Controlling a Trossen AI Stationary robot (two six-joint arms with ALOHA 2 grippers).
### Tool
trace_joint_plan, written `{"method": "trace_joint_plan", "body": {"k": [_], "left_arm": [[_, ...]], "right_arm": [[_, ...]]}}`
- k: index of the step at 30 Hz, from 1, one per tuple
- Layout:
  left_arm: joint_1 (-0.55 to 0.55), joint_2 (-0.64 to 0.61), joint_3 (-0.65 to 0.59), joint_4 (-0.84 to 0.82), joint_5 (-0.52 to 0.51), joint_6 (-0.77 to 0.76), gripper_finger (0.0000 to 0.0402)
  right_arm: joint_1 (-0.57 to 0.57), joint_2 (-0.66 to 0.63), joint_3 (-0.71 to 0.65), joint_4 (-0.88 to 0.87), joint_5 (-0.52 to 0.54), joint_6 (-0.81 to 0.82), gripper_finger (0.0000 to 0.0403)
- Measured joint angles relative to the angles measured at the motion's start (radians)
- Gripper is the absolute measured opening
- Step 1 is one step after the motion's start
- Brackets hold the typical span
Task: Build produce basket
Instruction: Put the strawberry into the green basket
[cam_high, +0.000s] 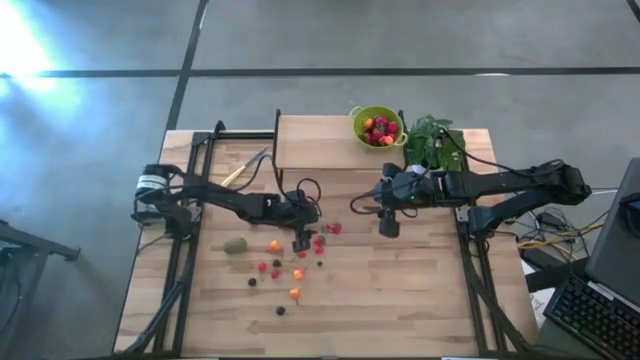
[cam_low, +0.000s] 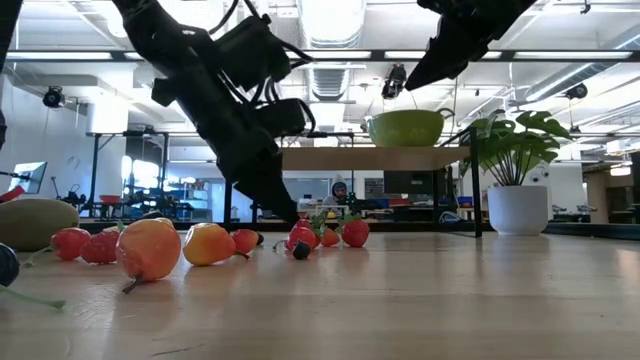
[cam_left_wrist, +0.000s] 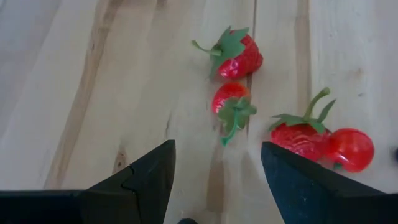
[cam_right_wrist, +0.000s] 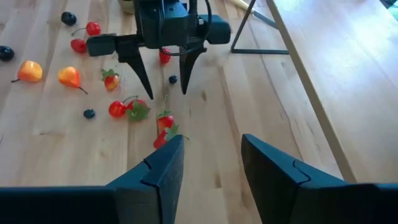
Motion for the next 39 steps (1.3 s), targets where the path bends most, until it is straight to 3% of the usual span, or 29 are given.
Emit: {"method": "trace_joint_plan", "body": {"k": [5,15,28,39], "left_arm": [[0.002,-0.004,0.0,0.014,0.005,0.001,0.0215],[0.002,-0.008,0.0,0.028,0.049,0.028,0.0114],[0.008,-0.008,0.0,0.028,0.048,0.103,0.0014],[0.01,-0.014,0.002,0.024,0.045,0.108,0.0003]], "right_arm": [[0.0,0.0,0.0,0.0,0.0,-0.001,0.0139],[0.0,0.0,0.0,-0.001,0.0,0.0,0.0125],[0.0,0.0,0.0,-0.001,0.0,0.002,0.0158],[0.005,0.0,0.0,0.0,-0.003,0.002,0.0172]]}}
